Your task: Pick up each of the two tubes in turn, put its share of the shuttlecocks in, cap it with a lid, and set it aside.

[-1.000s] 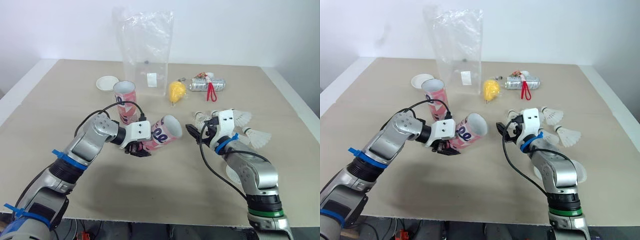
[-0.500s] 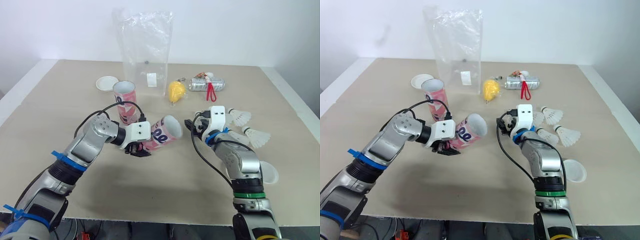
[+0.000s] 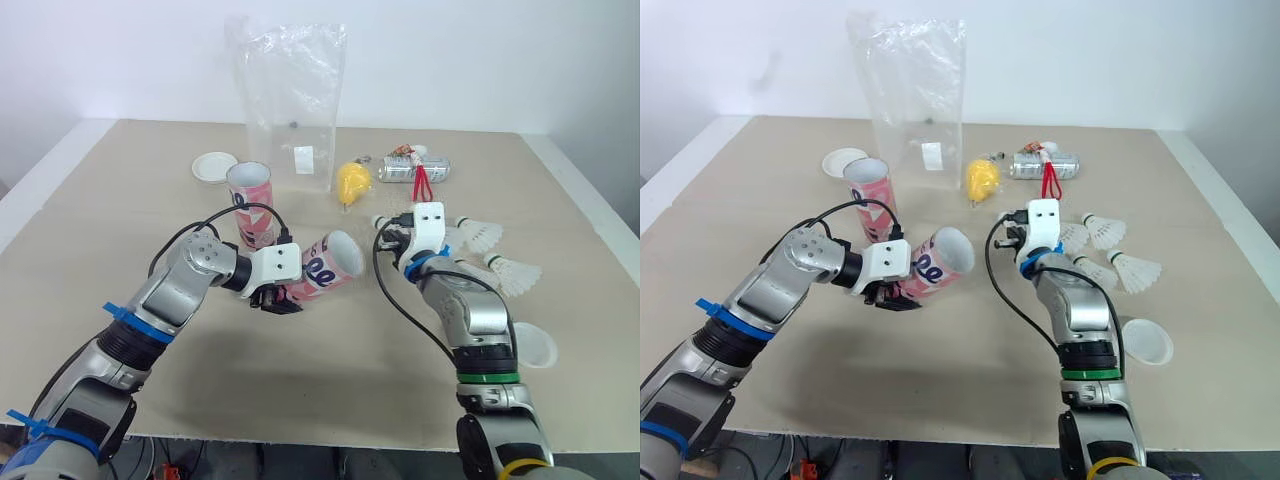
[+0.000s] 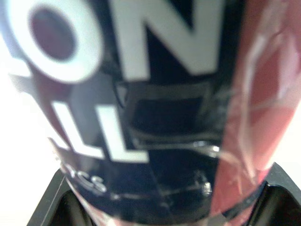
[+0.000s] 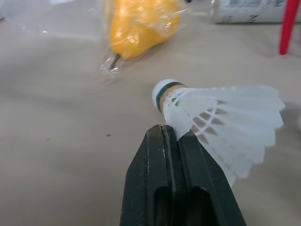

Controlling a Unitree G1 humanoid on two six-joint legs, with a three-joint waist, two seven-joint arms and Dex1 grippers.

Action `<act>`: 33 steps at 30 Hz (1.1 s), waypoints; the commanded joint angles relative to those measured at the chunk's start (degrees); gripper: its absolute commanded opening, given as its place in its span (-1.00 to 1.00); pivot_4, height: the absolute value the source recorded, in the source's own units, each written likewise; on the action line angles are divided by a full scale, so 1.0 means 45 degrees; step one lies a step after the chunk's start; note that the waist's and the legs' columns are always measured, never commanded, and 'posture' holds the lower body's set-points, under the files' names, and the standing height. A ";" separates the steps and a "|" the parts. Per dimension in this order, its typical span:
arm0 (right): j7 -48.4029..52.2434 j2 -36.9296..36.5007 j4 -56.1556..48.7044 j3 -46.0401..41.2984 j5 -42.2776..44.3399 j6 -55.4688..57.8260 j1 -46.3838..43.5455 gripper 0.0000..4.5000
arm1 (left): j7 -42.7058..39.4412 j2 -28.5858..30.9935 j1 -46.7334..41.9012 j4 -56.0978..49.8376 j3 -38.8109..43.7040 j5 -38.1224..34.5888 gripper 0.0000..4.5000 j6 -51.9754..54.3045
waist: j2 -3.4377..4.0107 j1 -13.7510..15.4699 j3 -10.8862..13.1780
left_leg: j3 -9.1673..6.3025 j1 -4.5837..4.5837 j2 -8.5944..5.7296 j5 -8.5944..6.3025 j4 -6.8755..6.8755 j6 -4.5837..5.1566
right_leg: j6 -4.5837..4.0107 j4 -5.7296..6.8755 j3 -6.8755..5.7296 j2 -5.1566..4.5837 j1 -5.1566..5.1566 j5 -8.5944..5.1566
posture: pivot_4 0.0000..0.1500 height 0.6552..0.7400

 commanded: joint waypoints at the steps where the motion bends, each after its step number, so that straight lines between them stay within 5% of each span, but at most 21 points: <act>1: 0.0263 -0.0160 -0.0767 0.0248 -0.0249 -0.0240 -0.0318 -0.95 | 0.0063 -0.0073 0.0109 0.0175 -0.0292 0.0165 0.30 0.0000 | 0.0000 0.0005 0.0000 | 0.0000 0.0000 -0.0001 0.0000 0.0000 0.0000 | 0.0000 0.0000 0.0000 0.0000 0.0001 0.0000 | 1.00 1.00; 11: 0.5184 -0.5164 -0.4012 -0.0266 -0.0001 -0.2321 0.0507 -0.95 | -0.0033 0.0030 0.0171 0.0102 -0.0251 0.0075 0.30 -0.0014 | 0.0016 0.0034 0.0010 | -0.0021 -0.0018 -0.0062 0.0001 -0.0007 0.0001 | 0.0035 -0.0005 0.0030 -0.0028 0.0008 -0.0047 | 1.00 1.00; 18: 1.0074 -0.8006 -0.6056 -0.1542 0.2214 -0.4379 0.1050 -0.95 | -0.0192 -0.0245 -0.0019 0.0357 -0.0368 -0.0012 0.30 -0.0119 | 0.0024 0.0020 0.0014 | -0.0036 -0.0008 -0.0066 0.0000 -0.0014 0.0002 | 0.0037 -0.0004 0.0026 -0.0026 0.0018 -0.0057 | 1.00 1.00; 24: 1.2488 -0.9233 -0.7179 -0.0975 0.2076 -0.6267 0.1538 -0.95 | -0.0362 -0.0551 -0.0360 0.0748 -0.0251 -0.0140 0.30 -0.0063 | 0.0020 0.0053 0.0016 | -0.0069 -0.0007 -0.0095 0.0001 0.0012 0.0001 | 0.0040 -0.0008 0.0031 -0.0033 0.0058 -0.0078 | 1.00 1.00; 33: 1.2873 -0.9054 -0.6346 0.0671 0.0361 -0.8289 0.1176 -0.95 | -0.0431 -0.0814 -0.0480 0.0688 -0.0223 -0.0161 0.30 -0.0021 | 0.0018 0.0084 0.0017 | -0.0087 -0.0016 -0.0119 0.0003 0.0038 0.0003 | -0.0006 -0.0010 0.0034 -0.0046 0.0070 -0.0110 | 1.00 1.00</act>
